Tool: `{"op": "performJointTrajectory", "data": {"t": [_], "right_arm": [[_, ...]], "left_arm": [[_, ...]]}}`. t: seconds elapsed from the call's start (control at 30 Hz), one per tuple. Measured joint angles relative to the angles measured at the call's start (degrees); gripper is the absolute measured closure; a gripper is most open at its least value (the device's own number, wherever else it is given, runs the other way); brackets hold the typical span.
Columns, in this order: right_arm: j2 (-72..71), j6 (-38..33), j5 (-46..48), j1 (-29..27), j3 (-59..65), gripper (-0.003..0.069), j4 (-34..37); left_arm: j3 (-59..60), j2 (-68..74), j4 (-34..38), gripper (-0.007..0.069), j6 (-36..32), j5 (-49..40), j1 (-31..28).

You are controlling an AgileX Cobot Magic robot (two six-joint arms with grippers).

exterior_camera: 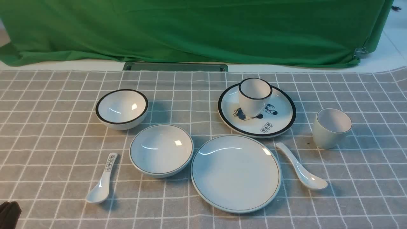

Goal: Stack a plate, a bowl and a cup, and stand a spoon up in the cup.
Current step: Use the left arm to grab a blue rice bowl

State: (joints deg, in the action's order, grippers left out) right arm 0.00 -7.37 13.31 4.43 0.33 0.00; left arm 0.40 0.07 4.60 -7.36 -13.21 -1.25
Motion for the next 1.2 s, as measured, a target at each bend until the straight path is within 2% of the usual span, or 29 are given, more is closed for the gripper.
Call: {"op": "performJointTrajectory", "data": {"t": [0.93,1.0,1.1,1.2], "right_arm": [[0.0,0.0,0.0,0.0,0.0,0.0418,0.0],[0.0,0.0,0.0,0.0,0.0,0.0418,0.0],[0.0,0.0,0.0,0.0,0.0,0.0418,0.0],[0.0,0.0,0.0,0.0,0.0,0.0418,0.0]], "left_arm": [[0.0,0.0,0.0,0.0608,-0.1,0.1,0.0],[0.0,0.0,1.8,0.0608,1.5,1.8,0.0],[0.0,0.0,17.6,0.0608,12.6,12.7,0.0],[0.0,0.0,23.3,0.0608,16.5,20.2,0.0]]}}
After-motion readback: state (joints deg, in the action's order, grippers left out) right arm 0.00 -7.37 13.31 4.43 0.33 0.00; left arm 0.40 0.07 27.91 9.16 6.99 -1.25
